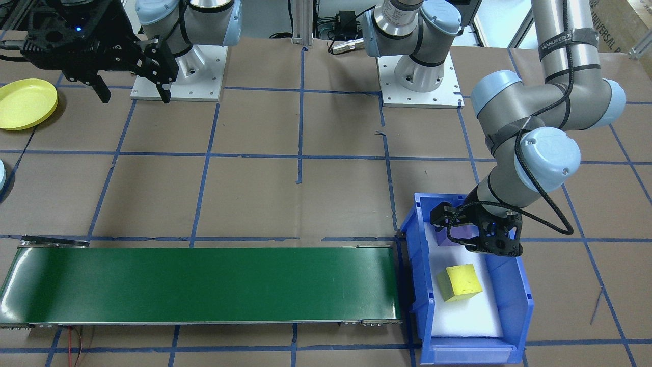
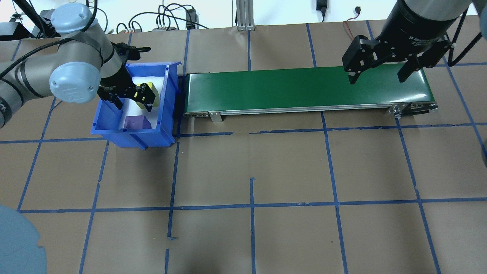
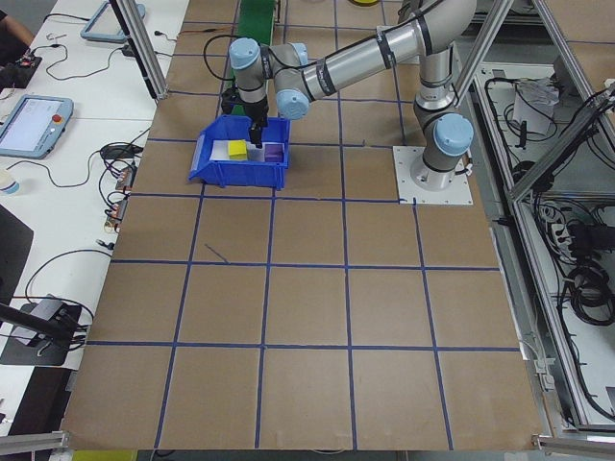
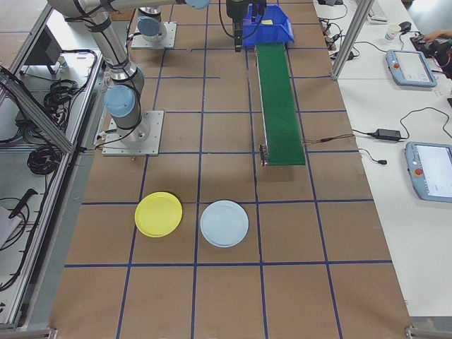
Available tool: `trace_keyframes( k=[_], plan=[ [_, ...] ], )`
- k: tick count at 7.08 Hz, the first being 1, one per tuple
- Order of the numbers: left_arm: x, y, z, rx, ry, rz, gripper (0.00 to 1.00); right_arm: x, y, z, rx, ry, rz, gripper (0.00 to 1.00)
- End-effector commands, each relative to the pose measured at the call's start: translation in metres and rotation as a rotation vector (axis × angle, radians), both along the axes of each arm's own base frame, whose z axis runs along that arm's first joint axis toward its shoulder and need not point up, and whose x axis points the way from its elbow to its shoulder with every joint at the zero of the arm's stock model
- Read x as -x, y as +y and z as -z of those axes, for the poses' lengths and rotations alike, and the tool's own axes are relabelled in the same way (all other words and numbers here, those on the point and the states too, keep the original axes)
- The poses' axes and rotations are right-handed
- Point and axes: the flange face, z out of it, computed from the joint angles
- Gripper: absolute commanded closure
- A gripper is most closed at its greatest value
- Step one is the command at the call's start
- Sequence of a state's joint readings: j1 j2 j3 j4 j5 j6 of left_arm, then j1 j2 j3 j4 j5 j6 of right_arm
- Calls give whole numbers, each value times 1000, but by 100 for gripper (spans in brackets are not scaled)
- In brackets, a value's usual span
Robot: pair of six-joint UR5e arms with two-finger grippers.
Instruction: Move block left to right into plate
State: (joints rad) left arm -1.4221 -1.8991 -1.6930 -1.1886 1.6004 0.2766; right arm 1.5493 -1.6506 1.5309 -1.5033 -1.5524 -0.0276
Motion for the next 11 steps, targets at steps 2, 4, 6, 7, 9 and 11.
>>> trace_keyframes(
  k=[2,4,6,7,9,11],
  plan=[
    [-5,2,3,-17,-32,-15,0,0,-1,1,0,0,0,0],
    [-5,-2,20,-47,-23,-18,0,0,-1,1,-2,1,0,0],
    [-9,4,31,-69,-15,-27,0,0,-1,1,0,0,0,0],
    [-8,10,40,-78,-12,-27,2,0,-1,1,0,0,0,0],
    [-7,13,44,-88,-11,-39,2,0,-1,1,0,0,0,0],
    [-7,17,52,-102,-7,-40,13,0,-1,0,2,0,0,0]
  ],
)
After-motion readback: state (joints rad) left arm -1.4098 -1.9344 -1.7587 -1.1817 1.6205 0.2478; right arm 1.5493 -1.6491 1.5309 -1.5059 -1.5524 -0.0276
